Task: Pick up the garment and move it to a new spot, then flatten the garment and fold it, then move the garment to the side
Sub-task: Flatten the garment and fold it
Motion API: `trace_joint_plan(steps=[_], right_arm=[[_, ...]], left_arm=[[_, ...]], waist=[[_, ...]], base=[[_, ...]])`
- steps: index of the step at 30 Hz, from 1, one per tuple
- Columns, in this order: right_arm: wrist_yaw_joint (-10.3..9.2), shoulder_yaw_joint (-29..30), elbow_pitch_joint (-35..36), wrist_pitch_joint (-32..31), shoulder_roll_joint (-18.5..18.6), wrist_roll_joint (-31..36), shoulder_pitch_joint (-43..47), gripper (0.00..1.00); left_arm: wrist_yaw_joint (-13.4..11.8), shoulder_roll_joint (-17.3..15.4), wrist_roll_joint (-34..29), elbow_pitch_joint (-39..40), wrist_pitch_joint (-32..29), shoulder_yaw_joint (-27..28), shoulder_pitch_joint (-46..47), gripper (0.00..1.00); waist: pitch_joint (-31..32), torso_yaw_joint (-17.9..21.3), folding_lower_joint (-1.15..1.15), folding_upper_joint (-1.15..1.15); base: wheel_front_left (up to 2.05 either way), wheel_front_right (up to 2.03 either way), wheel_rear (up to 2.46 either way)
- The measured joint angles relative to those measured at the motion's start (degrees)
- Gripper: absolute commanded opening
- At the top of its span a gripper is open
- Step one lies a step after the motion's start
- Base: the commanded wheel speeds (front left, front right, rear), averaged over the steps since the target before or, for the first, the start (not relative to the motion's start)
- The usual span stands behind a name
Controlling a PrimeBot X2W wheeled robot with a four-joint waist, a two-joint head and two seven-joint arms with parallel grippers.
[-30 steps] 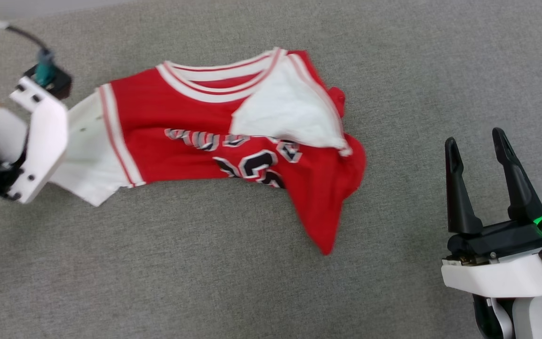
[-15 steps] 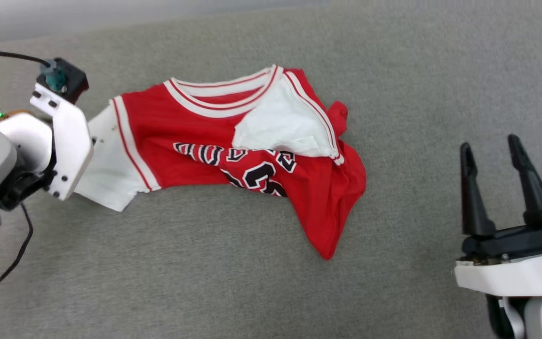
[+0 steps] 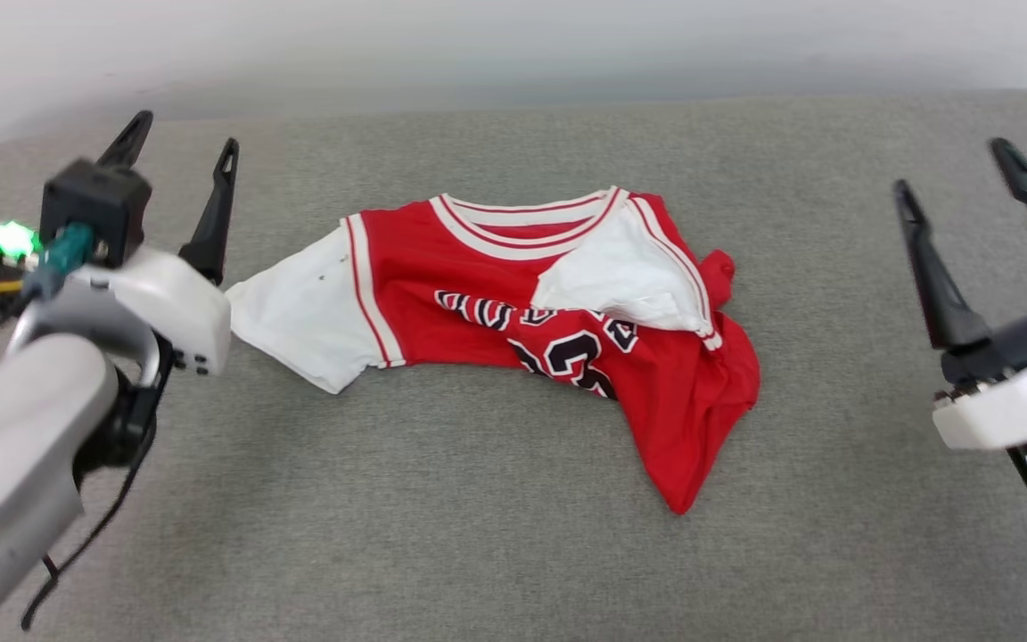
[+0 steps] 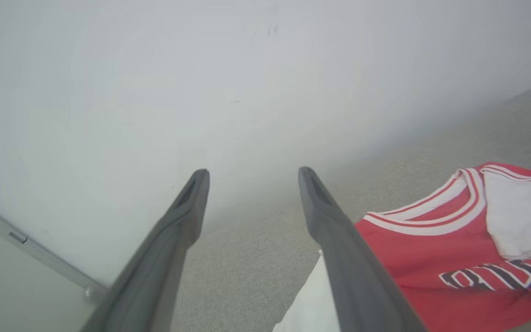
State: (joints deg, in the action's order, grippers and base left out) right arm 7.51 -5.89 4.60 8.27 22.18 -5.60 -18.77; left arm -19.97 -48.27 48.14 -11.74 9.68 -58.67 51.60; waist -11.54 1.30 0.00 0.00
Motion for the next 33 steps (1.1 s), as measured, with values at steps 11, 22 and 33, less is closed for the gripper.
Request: trace_joint_plan(steps=[11, 22, 33], right_arm=[[0.01, -29.37, 2.24, -29.58, 20.7, -19.31, -20.65, 1.0], [0.0, -55.43, -3.23, -52.65, 23.35, -36.74, -43.19, 1.0], [0.01, -66.97, -13.17, -58.04, 20.26, -41.31, -52.83, 1.0]], left_arm=[[-14.64, 5.12, -7.73, 12.04, 5.39, 16.6, -17.44, 1.0], [-10.96, 16.85, -18.81, 13.93, 5.38, 31.44, -33.9, 1.0], [-1.43, 28.1, -27.49, 11.37, 5.38, 38.35, -34.9, 1.0]], waist=[[-0.33, -4.13, 0.0, 0.0], [-3.94, -6.9, 0.0, 0.0], [-9.98, -11.05, 0.0, 0.0]], base=[[0.0, 0.0, 0.0], [0.0, 0.0, 0.0], [0.0, 0.0, 0.0]])
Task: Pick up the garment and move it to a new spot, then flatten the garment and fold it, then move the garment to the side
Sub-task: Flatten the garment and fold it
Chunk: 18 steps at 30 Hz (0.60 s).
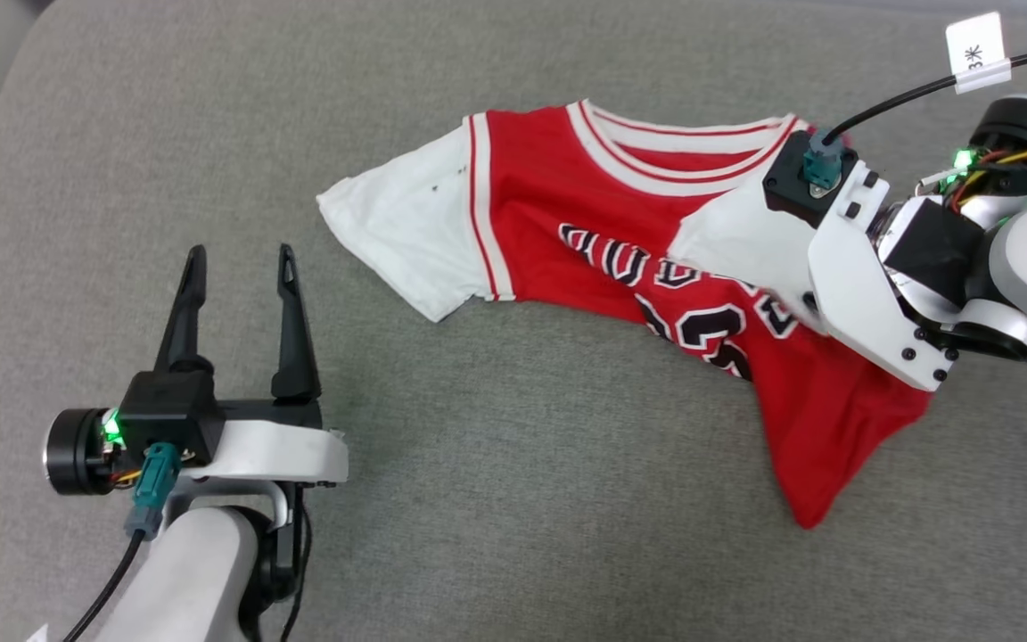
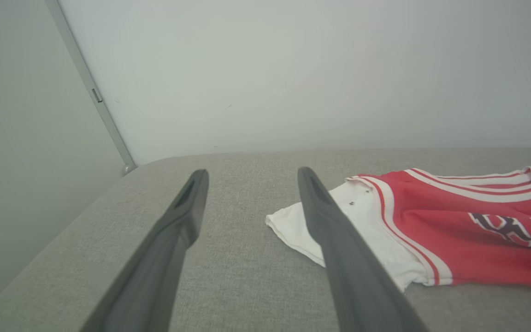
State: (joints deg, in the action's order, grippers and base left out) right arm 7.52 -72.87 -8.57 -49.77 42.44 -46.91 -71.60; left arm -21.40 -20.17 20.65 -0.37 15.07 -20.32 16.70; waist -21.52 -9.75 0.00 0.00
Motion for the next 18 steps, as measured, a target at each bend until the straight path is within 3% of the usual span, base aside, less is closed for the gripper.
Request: trace_joint_plan(steps=[9, 10, 11, 12, 18], right_arm=[[-0.01, 0.34, 1.23, -3.36, 0.79, 3.33, 4.99, 1.0], [-0.01, 0.37, 1.24, -2.48, 0.79, 3.67, 5.03, 0.94], [0.01, 0.33, 1.21, -1.08, 0.73, 3.88, 5.05, 0.38], [0.02, 0.21, 1.02, 1.0, 0.66, 4.13, 5.06, 0.0], [0.01, -0.49, -1.98, 14.46, -0.27, 2.82, 4.3, 0.0]], left_arm=[[5.47, 6.28, -4.92, -1.75, 0.0, 6.01, 0.16, 1.0], [5.93, 6.6, -5.39, -1.87, 0.0, 6.71, 0.01, 1.0], [6.42, 6.97, -5.79, -2.09, 0.0, 7.53, -0.18, 1.0], [6.88, 7.4, -6.25, -2.19, 0.0, 8.12, -0.37, 1.0], [8.82, 9.11, -8.43, -2.88, 0.0, 11.73, -3.15, 1.0]], waist=[[-4.49, -2.47, 0.0, 0.0], [-4.66, -2.35, 0.0, 0.0], [-4.69, -2.12, 0.0, 0.0], [-4.64, -1.83, 0.0, 0.0], [-2.92, 0.54, 0.0, 0.0]], base=[[0.0, 0.0, 0.0], [0.0, 0.0, 0.0], [0.0, 0.0, 0.0], [0.0, 0.0, 0.0], [0.0, 0.0, 0.0]])
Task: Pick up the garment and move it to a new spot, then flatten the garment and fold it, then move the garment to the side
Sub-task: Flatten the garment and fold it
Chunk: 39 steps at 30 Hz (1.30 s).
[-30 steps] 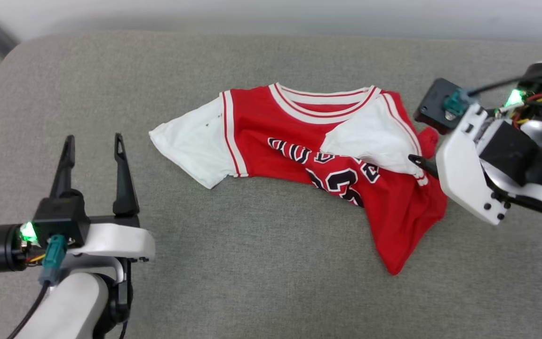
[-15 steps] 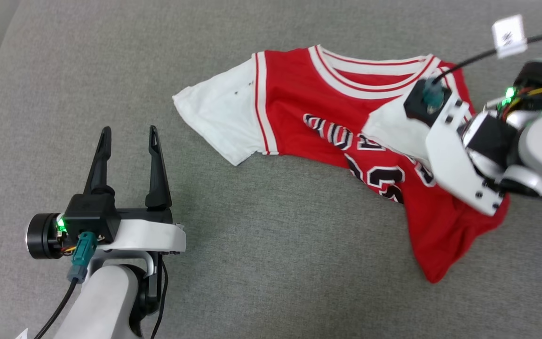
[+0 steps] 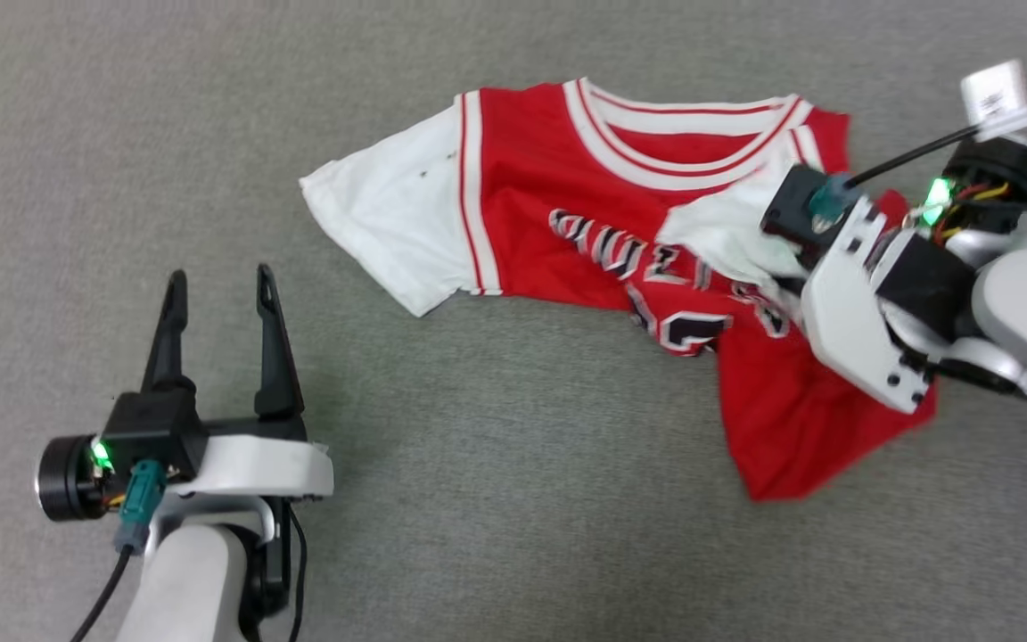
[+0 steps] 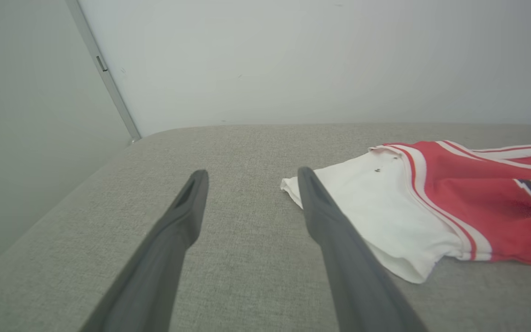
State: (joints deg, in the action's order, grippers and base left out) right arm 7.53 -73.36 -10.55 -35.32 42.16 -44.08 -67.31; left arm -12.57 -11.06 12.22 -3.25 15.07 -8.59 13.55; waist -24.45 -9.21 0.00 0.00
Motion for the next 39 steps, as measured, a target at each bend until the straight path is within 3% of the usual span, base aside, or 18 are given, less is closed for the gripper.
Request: trace_joint_plan(steps=[6, 11, 19, 28, 35, 36, 37, 38, 39], right_arm=[[0.0, 5.27, 0.02, 11.66, 2.55, -5.19, -0.18, 0.0], [-0.01, 12.36, -1.69, 18.33, 6.52, -11.93, 5.81, 0.0], [-0.01, 23.98, -13.27, 26.94, 9.33, -22.42, 19.11, 0.0], [-0.01, 29.06, -25.85, 31.27, 9.92, -28.19, 29.34, 0.0], [-0.01, 28.93, -27.49, 31.56, 9.03, -27.18, 32.36, 0.0], [-0.01, 28.93, -27.43, 31.94, 9.03, -26.33, 32.35, 0.27], [-0.01, 28.93, -27.25, 32.53, 9.12, -25.27, 32.34, 0.91], [-0.01, 29.1, -26.91, 33.16, 9.28, -24.43, 32.33, 1.0], [-0.01, 29.41, -26.36, 33.71, 9.65, -23.82, 32.29, 1.0]], left_arm=[[1.33, 1.18, -1.64, -0.23, 0.0, 2.4, -2.76, 1.0], [2.44, 2.15, -2.5, -0.11, 0.0, 3.75, -4.19, 1.0], [4.09, 2.99, -3.5, -0.79, 0.0, 5.3, -5.08, 1.0], [5.52, 4.14, -4.7, -1.45, 0.0, 6.36, -5.69, 1.0], [6.04, 4.56, -5.52, -1.99, 0.0, 7.23, -6.83, 1.0], [6.12, 4.59, -5.58, -2.12, 0.0, 7.27, -7.03, 1.0], [6.35, 4.63, -5.66, -2.33, 0.0, 7.26, -7.21, 1.0], [6.5, 4.69, -5.86, -2.48, 0.0, 7.25, -7.29, 1.0], [6.55, 4.75, -5.99, -2.55, 0.0, 7.25, -7.33, 1.0]], waist=[[2.88, 3.21, 0.0, 0.0], [4.6, 6.02, 0.0, 0.0], [5.14, 8.73, 0.0, 0.0], [5.5, 8.98, 0.0, 0.0], [6.68, 9.68, 0.0, 0.0], [6.95, 9.75, 0.0, 0.0], [7.24, 9.79, 0.0, 0.0], [7.6, 9.81, 0.0, 0.0], [7.97, 9.81, 0.0, 0.0]], base=[[0.0, 0.0, 0.0], [0.0, 0.0, 0.0], [0.0, 0.0, 0.0], [0.0, 0.0, 0.0], [0.0, 0.0, 0.0], [0.0, 0.0, 0.0], [0.0, 0.0, 0.0], [0.0, 0.0, 0.0], [0.0, 0.0, 0.0]])
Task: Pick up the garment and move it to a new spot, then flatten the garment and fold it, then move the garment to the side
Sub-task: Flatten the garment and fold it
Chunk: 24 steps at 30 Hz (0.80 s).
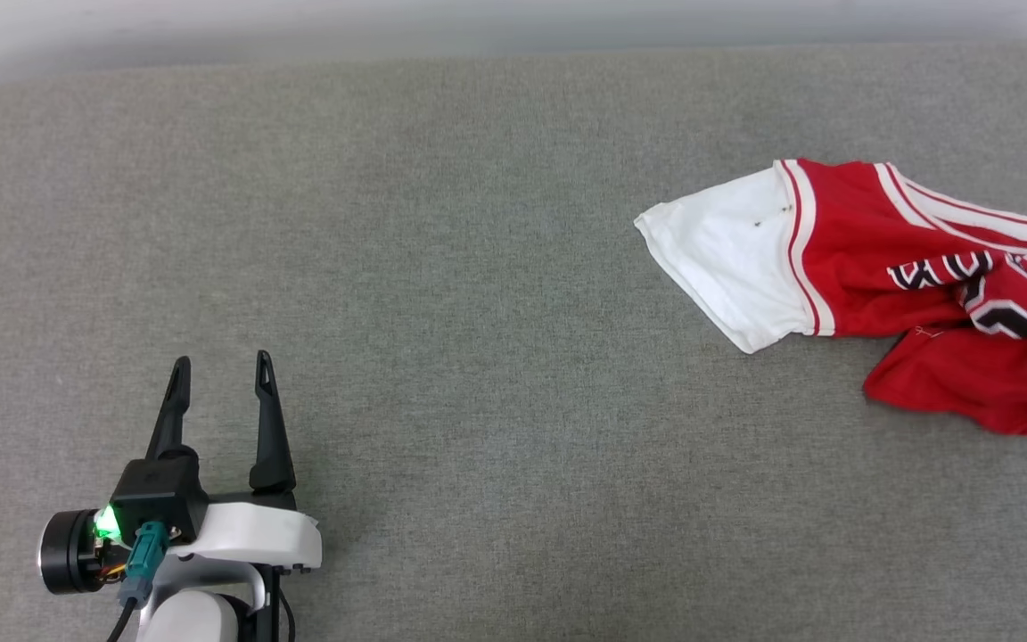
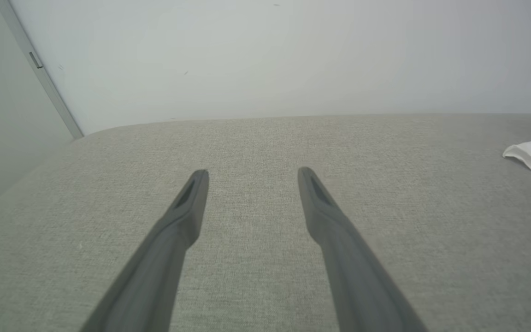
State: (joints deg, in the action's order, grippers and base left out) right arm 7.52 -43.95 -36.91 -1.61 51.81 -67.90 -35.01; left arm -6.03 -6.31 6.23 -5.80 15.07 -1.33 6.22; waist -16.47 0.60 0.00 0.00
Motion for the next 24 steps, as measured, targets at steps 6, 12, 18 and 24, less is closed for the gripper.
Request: trace_joint_plan(steps=[6, 12, 18, 24], right_arm=[[0.0, 4.05, 11.03, 0.71, 6.27, 7.1, -1.1, 1.0], [0.0, 7.4, 23.07, -6.55, 7.72, 14.8, -4.01, 1.0], [0.0, 6.25, 33.03, -21.79, 4.6, 20.52, -9.88, 1.0], [0.0, 0.03, 34.28, -37.9, -0.74, 21.02, -15.86, 1.0]], left_arm=[[0.32, 0.52, -0.56, 0.01, 0.0, 0.4, -1.54, 1.0], [0.46, 1.12, -0.92, 0.2, 0.0, 0.51, -2.4, 1.0], [0.58, 1.46, -1.33, 0.73, 0.0, 0.36, -2.05, 1.0], [0.75, 1.81, -2.22, 1.94, 0.0, -0.07, -0.37, 1.0]], waist=[[2.77, 0.01, 0.0, 0.0], [3.16, -0.16, 0.0, 0.0], [2.28, -0.98, 0.0, 0.0], [0.08, -2.57, 0.0, 0.0]], base=[[0.0, 0.0, 0.0], [0.0, 0.0, 0.0], [0.0, 0.0, 0.0], [0.0, 0.0, 0.0]])
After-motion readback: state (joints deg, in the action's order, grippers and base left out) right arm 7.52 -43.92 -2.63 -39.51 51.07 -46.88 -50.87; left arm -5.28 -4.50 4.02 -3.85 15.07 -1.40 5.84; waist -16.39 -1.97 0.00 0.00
